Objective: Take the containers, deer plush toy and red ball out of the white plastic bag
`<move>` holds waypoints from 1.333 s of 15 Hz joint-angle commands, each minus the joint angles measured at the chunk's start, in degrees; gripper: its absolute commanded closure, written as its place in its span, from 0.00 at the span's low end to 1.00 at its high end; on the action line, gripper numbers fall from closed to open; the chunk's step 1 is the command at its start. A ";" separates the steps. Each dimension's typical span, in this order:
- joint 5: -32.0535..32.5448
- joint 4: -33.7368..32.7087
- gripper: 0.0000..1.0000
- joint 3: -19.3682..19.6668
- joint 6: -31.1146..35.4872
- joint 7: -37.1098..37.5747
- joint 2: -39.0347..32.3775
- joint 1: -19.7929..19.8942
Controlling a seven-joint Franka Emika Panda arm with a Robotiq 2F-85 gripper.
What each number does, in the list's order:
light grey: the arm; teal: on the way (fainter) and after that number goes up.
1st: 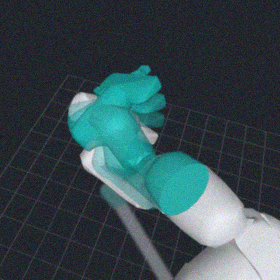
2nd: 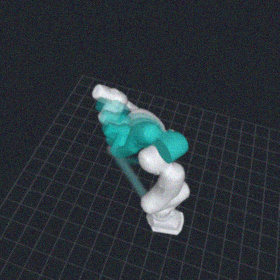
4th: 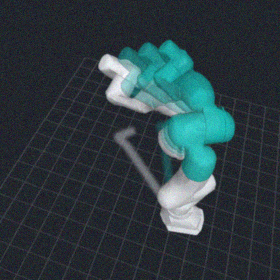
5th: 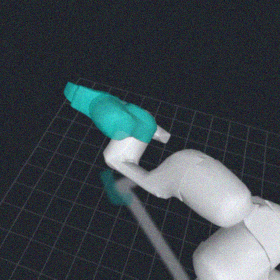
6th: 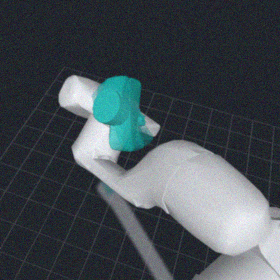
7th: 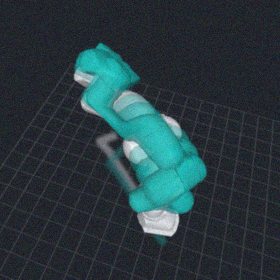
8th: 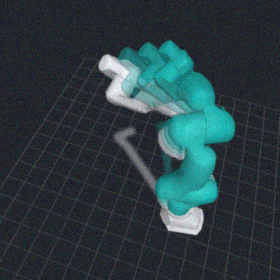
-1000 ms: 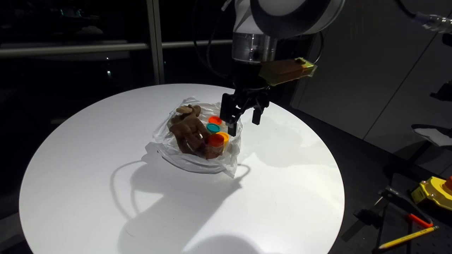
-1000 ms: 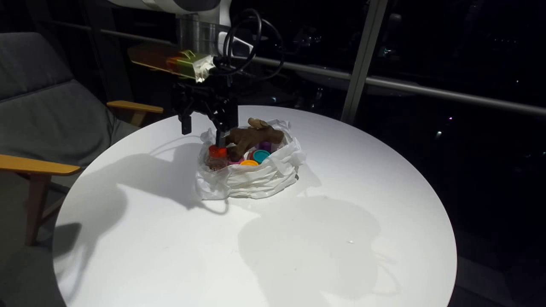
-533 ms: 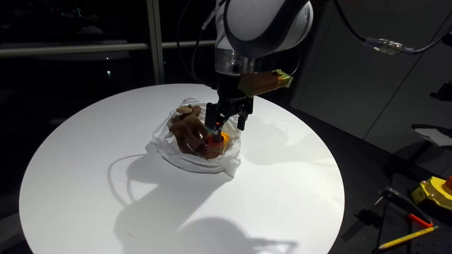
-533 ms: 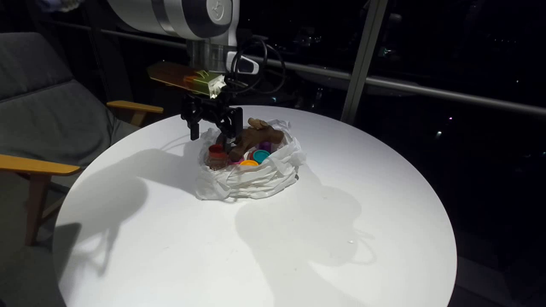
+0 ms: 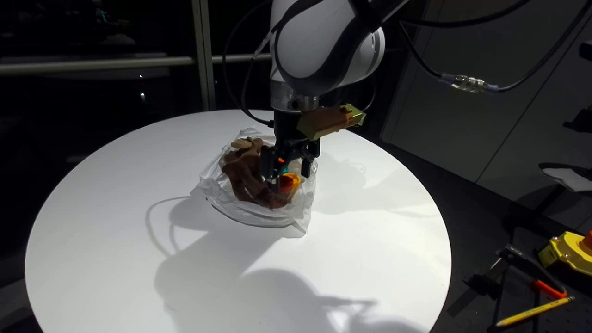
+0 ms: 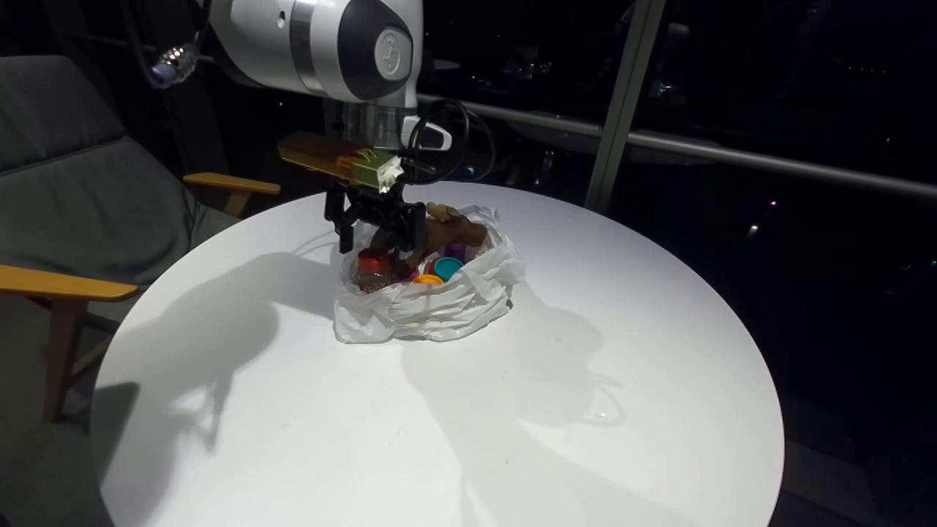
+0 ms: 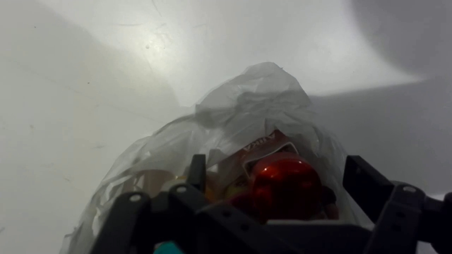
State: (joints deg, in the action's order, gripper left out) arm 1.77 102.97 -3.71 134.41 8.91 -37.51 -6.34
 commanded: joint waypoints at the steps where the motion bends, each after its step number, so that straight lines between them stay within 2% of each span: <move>1: -0.30 -4.23 0.26 0.60 -1.51 -1.24 -2.58 -0.48; 6: 0.09 -4.09 0.65 0.47 -2.20 -2.70 -1.53 -0.55; 8: 0.11 -3.12 0.76 0.38 -1.84 -3.09 -0.40 -0.59; 12: -0.61 -0.35 0.76 -0.08 -5.12 -2.96 4.99 -0.60; 14: -2.44 1.93 0.76 -0.70 -10.99 -2.24 10.33 -0.04; 16: -2.18 5.64 0.76 -0.07 -11.95 -1.57 15.78 -0.06; 20: -1.69 14.44 0.76 1.94 -9.67 -0.18 26.06 1.77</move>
State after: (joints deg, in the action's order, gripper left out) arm 0.69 108.96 -3.03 123.06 7.87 -20.28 -6.14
